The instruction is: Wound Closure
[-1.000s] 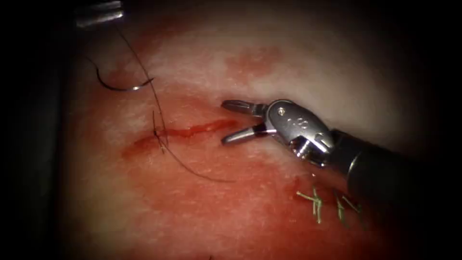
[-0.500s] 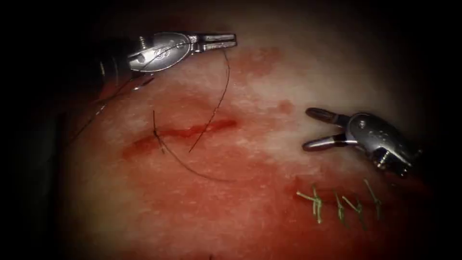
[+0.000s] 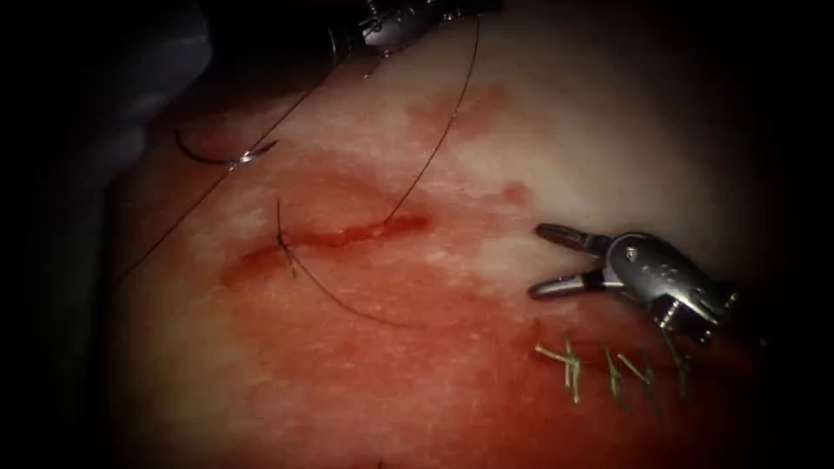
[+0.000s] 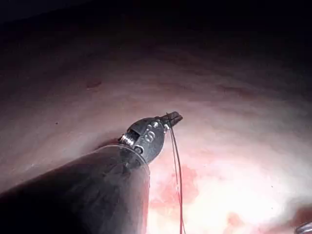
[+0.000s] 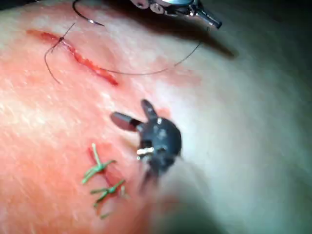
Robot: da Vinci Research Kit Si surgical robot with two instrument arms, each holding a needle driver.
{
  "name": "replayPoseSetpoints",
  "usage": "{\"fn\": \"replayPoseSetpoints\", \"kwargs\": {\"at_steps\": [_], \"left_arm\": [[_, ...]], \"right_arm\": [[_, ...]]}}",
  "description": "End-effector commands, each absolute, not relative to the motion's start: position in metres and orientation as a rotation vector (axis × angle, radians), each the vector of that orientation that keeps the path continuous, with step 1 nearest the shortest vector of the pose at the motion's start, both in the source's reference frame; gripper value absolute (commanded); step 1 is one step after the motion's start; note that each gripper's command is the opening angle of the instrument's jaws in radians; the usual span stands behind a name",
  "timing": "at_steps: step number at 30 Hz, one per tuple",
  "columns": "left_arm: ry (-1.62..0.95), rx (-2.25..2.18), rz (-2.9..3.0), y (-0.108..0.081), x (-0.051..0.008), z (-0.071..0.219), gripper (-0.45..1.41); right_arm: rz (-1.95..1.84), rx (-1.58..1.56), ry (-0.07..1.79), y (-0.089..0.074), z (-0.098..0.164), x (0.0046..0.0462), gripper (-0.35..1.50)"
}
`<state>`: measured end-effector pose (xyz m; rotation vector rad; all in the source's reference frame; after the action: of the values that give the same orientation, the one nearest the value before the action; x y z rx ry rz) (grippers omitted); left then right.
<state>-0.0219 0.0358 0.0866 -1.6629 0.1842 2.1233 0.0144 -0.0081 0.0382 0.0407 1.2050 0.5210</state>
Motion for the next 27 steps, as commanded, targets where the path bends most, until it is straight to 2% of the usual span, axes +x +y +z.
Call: {"fn": "replayPoseSetpoints", "kwargs": {"at_steps": [1, 2, 3, 4, 8, 11, 12, 14, 18, 20, 24, 27], "left_arm": [[0.155, -1.592, 2.082, 0.036, -0.0221, 0.088, -0.45], [0.137, -1.542, 2.056, 0.036, -0.0219, 0.088, -0.03], [0.128, -1.425, 2.011, 0.035, -0.0214, 0.088, 0.14], [0.149, -1.373, 2.016, 0.033, -0.0207, 0.088, 0.20], [0.141, -1.357, 2.018, 0.031, -0.0190, 0.087, 0.24], [0.136, -1.352, 2.028, 0.029, -0.0165, 0.085, 0.44], [0.134, -1.355, 2.029, 0.028, -0.0148, 0.085, 0.61], [0.153, -1.381, 2.009, 0.027, -0.0120, 0.083, 0.71], [0.113, -1.428, 1.991, 0.022, -0.0073, 0.080, 0.56], [0.059, -1.473, 1.978, 0.020, -0.0052, 0.078, 0.54], [0.037, -1.492, 1.987, 0.018, -0.0037, 0.075, 0.54], [-0.005, -1.522, 2.088, 0.015, -0.0046, 0.073, 0.52]], "right_arm": [[0.528, 0.045, 1.212, -0.009, 0.039, 0.0153, 1.48], [0.524, 0.047, 1.212, -0.009, 0.039, 0.0153, 1.48], [0.525, 0.053, 1.214, -0.009, 0.039, 0.0155, 1.48], [0.529, 0.056, 1.216, -0.009, 0.039, 0.0157, 1.48], [0.527, 0.059, 1.222, -0.009, 0.039, 0.0165, 1.48], [0.521, 0.065, 1.224, -0.009, 0.039, 0.0173, 1.48], [0.517, 0.070, 1.223, -0.010, 0.039, 0.0176, 1.48], [0.513, 0.074, 1.222, -0.010, 0.039, 0.0179, 1.48], [0.517, 0.081, 1.224, -0.010, 0.039, 0.0178, 1.48], [0.517, 0.082, 1.224, -0.010, 0.039, 0.0177, 1.48], [0.515, 0.082, 1.225, -0.010, 0.039, 0.0177, 1.48], [0.514, 0.082, 1.225, -0.010, 0.039, 0.0177, 1.48]]}}
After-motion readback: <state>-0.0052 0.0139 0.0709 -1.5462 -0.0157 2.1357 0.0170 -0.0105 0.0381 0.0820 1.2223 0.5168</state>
